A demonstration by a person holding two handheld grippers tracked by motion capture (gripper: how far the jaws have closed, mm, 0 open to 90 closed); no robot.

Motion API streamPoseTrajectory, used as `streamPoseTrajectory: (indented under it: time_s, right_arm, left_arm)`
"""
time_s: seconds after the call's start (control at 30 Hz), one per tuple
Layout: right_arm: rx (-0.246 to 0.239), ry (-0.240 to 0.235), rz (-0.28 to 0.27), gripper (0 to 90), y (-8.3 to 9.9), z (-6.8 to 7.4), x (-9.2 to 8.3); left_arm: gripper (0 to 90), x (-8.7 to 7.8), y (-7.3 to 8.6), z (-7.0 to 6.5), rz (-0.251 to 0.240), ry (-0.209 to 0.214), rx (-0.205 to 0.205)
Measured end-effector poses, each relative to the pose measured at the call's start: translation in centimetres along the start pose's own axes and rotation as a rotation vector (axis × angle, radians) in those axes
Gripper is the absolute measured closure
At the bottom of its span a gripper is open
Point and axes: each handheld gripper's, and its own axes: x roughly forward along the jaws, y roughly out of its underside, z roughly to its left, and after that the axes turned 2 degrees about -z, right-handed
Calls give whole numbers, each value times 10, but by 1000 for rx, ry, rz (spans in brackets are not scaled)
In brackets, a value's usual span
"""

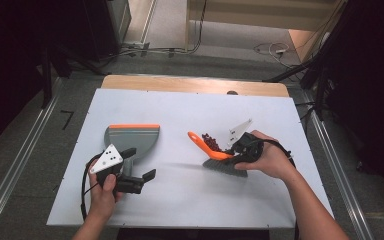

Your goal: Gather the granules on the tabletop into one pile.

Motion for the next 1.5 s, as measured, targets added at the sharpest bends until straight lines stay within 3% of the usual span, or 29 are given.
streamPoseTrajectory:
  time_s: [0.23, 0.4, 1.07, 1.5]
  right_arm:
    - [-37, 14, -57, 679, -6, -25, 11]
    - [-37, 24, -61, 677, -9, -32, 14]
    - [-50, 59, -93, 673, -21, -50, 22]
    - [-27, 90, -111, 673, -23, -56, 22]
  left_arm:
    - [0, 0, 1, 1, 3, 0, 2]
    - [0, 0, 1, 1, 5, 1, 0]
    - [0, 0, 1, 1, 5, 3, -2]
    - [0, 0, 1, 2, 7, 3, -1]
